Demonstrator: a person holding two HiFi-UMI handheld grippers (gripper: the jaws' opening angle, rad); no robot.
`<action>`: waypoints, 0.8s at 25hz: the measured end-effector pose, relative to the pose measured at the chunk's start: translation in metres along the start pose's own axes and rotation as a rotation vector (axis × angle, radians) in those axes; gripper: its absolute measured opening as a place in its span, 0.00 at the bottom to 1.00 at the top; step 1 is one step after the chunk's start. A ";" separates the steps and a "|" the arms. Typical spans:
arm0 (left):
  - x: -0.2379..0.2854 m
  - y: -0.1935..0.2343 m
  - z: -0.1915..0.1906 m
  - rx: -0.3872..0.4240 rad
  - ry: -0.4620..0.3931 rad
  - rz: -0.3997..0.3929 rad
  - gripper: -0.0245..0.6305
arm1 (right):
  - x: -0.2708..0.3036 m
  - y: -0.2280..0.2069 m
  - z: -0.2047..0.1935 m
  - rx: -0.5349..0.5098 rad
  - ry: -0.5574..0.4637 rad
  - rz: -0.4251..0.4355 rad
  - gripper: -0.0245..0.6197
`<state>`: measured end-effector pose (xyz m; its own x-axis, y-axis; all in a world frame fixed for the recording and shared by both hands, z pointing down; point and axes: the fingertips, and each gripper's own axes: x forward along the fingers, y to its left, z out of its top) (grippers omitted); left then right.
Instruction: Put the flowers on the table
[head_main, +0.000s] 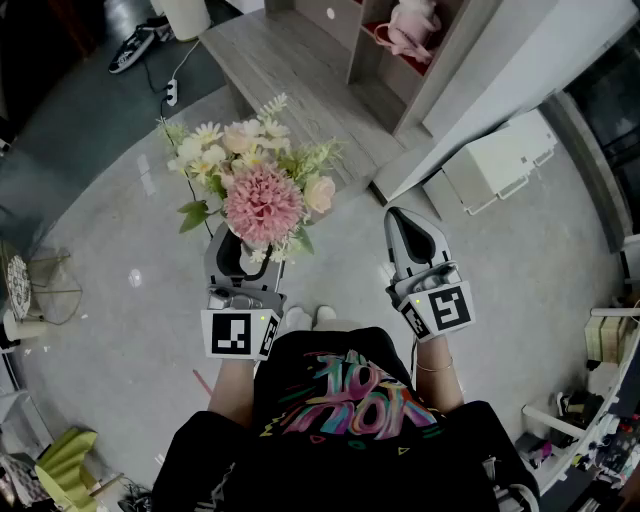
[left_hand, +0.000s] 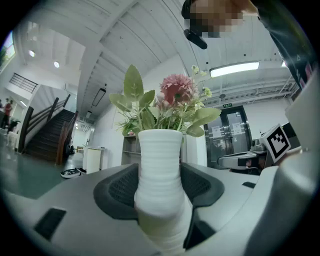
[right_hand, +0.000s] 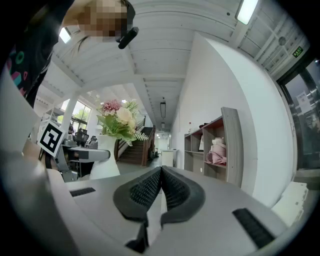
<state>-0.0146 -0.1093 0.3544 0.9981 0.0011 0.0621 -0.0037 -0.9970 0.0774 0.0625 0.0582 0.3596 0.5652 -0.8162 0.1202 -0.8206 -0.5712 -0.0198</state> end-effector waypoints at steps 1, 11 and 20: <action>0.000 0.000 0.000 0.003 0.002 -0.005 0.46 | -0.001 0.001 0.001 0.000 -0.002 -0.005 0.06; -0.003 0.000 0.000 0.013 0.036 0.006 0.46 | -0.008 0.002 -0.001 0.034 -0.011 -0.005 0.06; -0.007 -0.003 0.003 0.021 0.074 0.056 0.46 | -0.010 0.005 -0.004 0.062 0.013 0.049 0.06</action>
<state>-0.0218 -0.1066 0.3509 0.9891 -0.0495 0.1390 -0.0571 -0.9970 0.0514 0.0525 0.0633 0.3621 0.5232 -0.8421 0.1308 -0.8401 -0.5354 -0.0870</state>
